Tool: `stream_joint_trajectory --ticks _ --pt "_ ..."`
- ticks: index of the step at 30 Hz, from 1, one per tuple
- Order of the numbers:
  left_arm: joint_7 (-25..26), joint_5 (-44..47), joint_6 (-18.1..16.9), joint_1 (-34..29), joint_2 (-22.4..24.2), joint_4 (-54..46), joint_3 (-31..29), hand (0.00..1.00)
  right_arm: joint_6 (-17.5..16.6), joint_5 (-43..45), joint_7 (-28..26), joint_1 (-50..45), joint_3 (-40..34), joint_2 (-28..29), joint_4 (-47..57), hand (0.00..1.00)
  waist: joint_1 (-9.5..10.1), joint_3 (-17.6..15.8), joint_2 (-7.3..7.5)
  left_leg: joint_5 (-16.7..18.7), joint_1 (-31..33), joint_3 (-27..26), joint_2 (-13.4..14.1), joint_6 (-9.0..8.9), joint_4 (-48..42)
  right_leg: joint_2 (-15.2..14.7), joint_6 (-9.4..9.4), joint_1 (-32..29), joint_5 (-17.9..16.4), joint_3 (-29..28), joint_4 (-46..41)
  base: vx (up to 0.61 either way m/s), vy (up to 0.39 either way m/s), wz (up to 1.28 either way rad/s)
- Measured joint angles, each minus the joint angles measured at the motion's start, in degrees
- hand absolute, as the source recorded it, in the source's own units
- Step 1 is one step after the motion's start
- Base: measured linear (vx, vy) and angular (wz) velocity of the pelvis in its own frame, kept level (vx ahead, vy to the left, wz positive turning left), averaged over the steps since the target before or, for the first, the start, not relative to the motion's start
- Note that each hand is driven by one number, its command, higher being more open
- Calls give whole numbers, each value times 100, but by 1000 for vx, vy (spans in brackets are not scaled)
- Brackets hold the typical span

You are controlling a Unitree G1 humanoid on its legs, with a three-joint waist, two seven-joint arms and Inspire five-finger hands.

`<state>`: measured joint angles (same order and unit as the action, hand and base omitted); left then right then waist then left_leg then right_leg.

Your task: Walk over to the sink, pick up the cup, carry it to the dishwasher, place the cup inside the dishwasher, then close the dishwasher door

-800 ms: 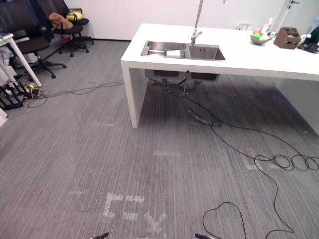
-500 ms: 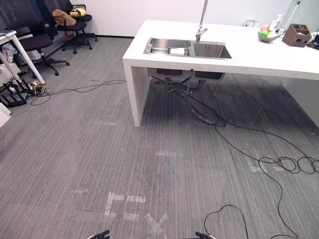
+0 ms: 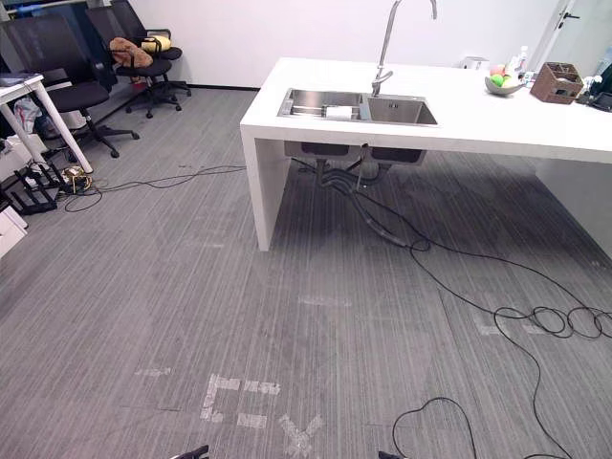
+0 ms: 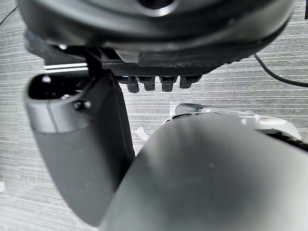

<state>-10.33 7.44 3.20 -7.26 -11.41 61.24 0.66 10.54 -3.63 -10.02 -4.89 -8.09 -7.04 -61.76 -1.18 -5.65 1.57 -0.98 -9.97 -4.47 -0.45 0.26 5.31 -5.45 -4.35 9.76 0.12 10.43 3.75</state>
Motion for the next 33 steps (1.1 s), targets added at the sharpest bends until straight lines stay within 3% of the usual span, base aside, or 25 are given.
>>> stream_joint_trajectory --ticks 33 --pt "538 33 142 -14 27 37 38 100 190 3 142 148 3 -3 -213 100 9 -27 29 -5 -233 -31 0 -8 5 3 -1 296 43 13 103 -35 -15 0"
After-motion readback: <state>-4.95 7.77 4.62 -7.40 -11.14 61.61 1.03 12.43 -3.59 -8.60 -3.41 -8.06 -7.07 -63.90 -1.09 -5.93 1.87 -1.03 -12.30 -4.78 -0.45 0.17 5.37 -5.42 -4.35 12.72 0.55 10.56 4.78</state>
